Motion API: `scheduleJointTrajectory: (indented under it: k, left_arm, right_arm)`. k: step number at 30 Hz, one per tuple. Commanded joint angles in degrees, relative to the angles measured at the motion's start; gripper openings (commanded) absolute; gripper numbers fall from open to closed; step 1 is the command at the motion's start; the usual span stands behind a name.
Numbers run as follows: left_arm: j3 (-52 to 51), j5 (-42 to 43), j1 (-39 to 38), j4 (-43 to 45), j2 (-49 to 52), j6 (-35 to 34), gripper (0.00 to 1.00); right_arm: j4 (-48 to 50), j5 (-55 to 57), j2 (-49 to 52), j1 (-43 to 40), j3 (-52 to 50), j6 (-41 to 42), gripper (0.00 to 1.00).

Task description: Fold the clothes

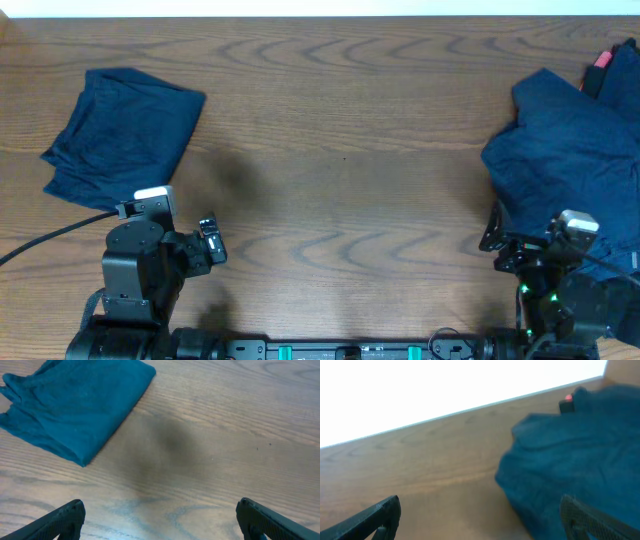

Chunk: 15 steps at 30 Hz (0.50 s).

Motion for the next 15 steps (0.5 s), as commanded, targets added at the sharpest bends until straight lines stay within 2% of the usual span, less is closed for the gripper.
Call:
scheduleJointTrajectory:
  k: [1,11,15]
  left_arm:
    - [-0.2,-0.7,-0.1,0.0,-0.2,-0.3,0.98]
    - [-0.2,-0.7,-0.1,0.0,-0.2,-0.3,0.98]
    - [-0.2,-0.7,-0.1,0.0,-0.2,-0.3,0.98]
  right_arm:
    - [5.0,-4.4,-4.3,-1.1,-5.6,-1.6,0.99]
    - [29.3,-6.0,-7.1,-1.1,-20.6,-2.1,0.99]
    - [28.3,-6.4,-7.1,-1.1,-20.4,-6.5,0.99]
